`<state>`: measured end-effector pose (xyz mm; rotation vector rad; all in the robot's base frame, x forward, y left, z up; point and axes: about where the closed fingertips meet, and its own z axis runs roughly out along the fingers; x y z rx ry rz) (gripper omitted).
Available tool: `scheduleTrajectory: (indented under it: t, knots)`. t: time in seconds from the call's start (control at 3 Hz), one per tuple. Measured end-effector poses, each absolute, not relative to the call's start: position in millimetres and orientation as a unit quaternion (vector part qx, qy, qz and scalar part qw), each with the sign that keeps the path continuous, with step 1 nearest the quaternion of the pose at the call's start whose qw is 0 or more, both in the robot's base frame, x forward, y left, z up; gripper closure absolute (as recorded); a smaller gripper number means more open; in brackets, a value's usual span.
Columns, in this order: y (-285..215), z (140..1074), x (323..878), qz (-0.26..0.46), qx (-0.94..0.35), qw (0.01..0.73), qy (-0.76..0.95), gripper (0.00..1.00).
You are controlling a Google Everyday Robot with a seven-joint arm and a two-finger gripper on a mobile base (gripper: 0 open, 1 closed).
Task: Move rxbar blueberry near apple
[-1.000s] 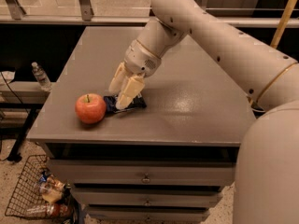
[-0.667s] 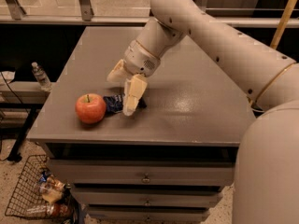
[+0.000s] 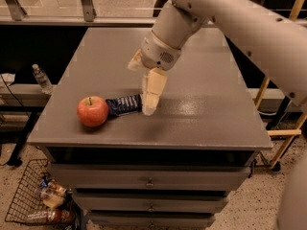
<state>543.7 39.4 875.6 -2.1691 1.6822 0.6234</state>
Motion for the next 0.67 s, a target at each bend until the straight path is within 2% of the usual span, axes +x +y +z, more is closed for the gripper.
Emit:
scheduleTrajectory:
  t: [0.67]
  knots:
    - [-91,896,522,0.137,-0.672,0.217,0.695,0.00]
